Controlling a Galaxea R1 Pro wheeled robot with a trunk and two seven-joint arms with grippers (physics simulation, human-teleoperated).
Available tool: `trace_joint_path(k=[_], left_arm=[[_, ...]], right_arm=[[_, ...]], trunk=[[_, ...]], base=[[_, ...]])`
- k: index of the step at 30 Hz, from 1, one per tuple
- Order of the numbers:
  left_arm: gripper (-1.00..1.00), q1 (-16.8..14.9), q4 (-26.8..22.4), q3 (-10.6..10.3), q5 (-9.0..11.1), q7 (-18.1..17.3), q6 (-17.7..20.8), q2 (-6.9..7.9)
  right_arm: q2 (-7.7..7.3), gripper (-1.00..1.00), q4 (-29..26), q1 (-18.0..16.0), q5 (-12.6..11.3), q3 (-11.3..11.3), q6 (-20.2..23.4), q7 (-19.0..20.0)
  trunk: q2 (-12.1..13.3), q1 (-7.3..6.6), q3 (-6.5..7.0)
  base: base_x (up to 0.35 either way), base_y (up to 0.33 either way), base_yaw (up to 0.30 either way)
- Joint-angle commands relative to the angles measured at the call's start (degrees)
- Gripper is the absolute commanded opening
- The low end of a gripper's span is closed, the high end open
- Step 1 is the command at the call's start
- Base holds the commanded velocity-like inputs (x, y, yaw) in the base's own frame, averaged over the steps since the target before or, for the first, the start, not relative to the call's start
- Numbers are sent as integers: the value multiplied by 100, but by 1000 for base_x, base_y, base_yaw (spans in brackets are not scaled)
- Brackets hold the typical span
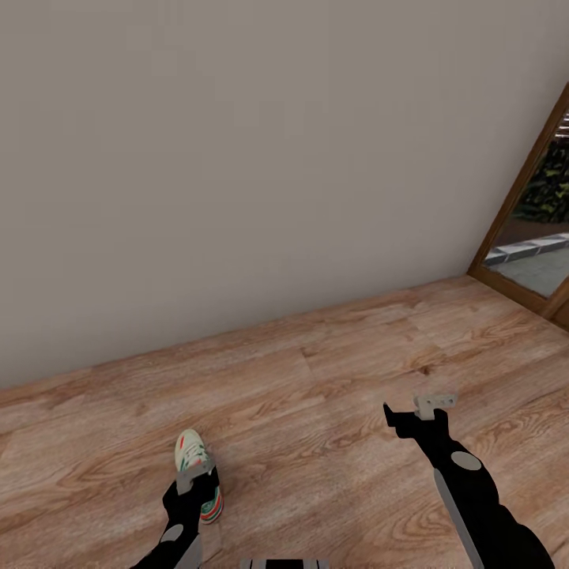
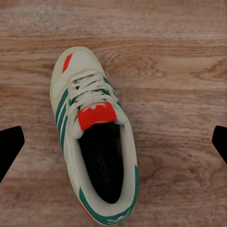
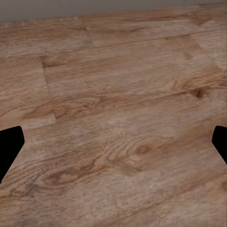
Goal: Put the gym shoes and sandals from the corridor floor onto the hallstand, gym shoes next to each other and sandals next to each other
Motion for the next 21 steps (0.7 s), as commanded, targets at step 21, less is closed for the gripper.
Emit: trace_joint_path(k=[21], left_arm=[[100, -4, -52, 13, 12, 6, -31, 3]], right_arm=[[-1, 100, -8, -2, 0, 3, 32, -1]], trunk=[[-70, 73, -650]], base=[[0, 0, 0]])
